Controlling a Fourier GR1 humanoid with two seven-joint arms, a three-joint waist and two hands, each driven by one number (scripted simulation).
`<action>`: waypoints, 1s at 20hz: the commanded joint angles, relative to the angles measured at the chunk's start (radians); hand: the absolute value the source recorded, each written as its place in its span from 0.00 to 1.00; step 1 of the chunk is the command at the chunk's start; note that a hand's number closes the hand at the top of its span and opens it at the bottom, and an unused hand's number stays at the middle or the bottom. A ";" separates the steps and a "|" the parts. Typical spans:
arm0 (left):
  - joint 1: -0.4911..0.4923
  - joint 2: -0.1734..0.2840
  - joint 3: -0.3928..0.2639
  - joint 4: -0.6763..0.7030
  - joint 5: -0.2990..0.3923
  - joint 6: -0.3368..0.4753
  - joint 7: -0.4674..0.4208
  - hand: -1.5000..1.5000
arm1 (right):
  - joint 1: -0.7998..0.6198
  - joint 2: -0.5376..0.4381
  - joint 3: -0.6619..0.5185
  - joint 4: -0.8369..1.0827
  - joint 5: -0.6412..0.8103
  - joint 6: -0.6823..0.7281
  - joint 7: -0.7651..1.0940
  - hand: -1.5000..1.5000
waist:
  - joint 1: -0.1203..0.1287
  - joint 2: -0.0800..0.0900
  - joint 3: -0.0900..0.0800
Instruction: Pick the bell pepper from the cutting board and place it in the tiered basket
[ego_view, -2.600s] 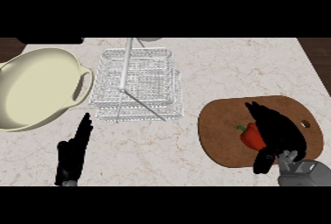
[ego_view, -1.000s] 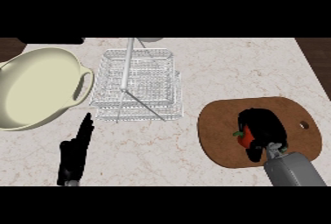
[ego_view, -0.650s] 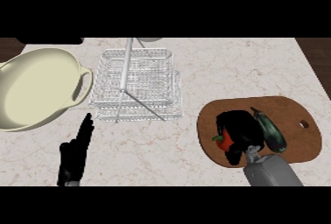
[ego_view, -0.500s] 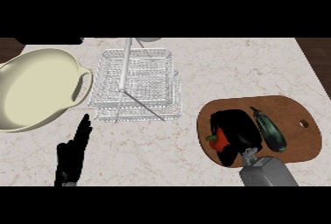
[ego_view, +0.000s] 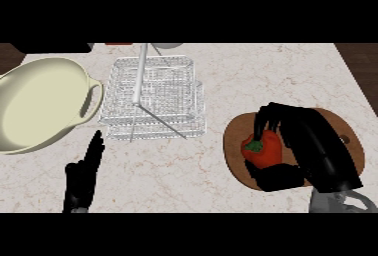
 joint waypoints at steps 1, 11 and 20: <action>0.033 -0.002 -0.008 -0.019 0.002 -0.006 0.000 0.50 | -0.158 0.013 -0.069 -0.186 -0.062 0.104 0.130 1.00 | 0.012 0.001 -0.002; 0.001 -0.014 -0.010 0.016 -0.015 -0.013 -0.024 0.50 | -0.603 0.020 -0.203 -0.071 -0.177 0.243 0.437 1.00 | 0.021 0.006 -0.002; -0.028 -0.027 -0.016 0.031 -0.031 -0.005 0.011 0.50 | -0.796 0.030 -0.146 0.310 -0.055 0.016 0.390 1.00 | 0.031 0.010 -0.002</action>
